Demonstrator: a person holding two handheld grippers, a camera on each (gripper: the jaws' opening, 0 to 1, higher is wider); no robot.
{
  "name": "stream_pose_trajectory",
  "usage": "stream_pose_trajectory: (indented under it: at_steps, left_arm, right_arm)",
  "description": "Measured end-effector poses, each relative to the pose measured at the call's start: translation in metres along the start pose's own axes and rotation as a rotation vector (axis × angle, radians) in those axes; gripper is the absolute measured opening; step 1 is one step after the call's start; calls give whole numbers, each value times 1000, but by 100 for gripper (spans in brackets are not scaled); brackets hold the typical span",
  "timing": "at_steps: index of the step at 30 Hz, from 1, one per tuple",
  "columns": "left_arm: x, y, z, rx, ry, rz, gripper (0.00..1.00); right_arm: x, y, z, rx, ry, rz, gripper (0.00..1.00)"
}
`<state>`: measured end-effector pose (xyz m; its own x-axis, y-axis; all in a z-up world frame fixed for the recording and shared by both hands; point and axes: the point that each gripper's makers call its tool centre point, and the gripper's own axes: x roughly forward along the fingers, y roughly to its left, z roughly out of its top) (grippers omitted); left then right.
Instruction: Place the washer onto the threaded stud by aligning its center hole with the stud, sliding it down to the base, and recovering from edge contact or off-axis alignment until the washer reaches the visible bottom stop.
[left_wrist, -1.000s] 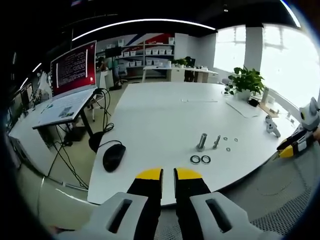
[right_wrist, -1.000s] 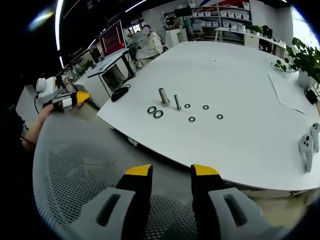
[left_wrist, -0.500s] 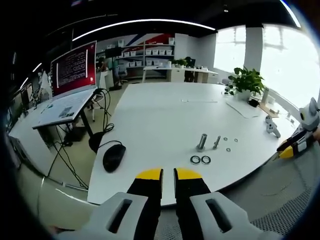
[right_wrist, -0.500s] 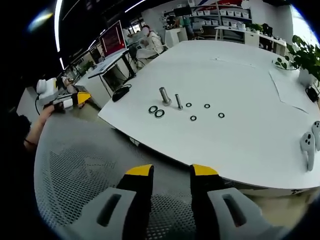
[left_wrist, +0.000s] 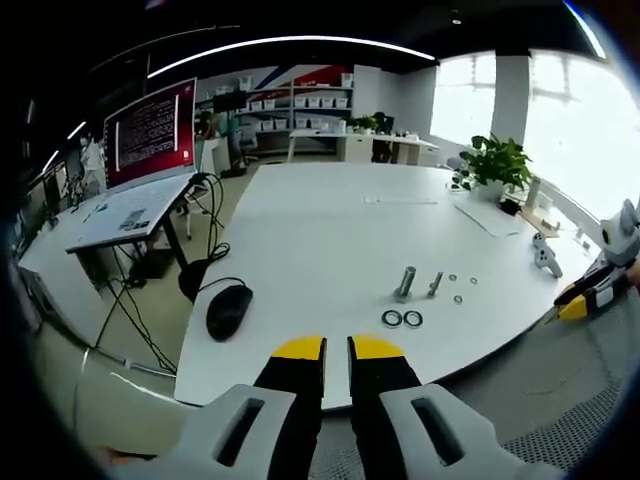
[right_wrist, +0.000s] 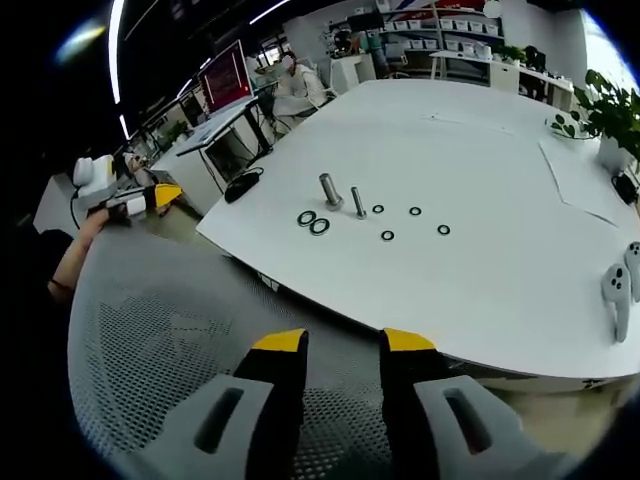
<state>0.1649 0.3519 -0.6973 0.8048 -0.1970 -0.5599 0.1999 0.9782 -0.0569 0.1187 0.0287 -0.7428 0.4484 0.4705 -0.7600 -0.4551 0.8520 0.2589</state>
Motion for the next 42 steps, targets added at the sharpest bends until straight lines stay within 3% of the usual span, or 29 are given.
stream_pose_trajectory:
  at_steps: [20, 30, 35, 42]
  left_arm:
    - [-1, -2, 0, -84, 16, -6, 1]
    - [-1, -1, 2, -102, 4, -10, 4]
    - [-1, -2, 1, -100, 8, -17, 4]
    - [0, -2, 0, -76, 13, -19, 3]
  right_arm:
    - [1, -1, 0, -3, 4, -10, 32]
    - [-3, 2, 9, -46, -28, 17, 33]
    - [-7, -8, 13, -153, 22, -2, 34]
    - [-5, -34, 28, -159, 26, -7, 38]
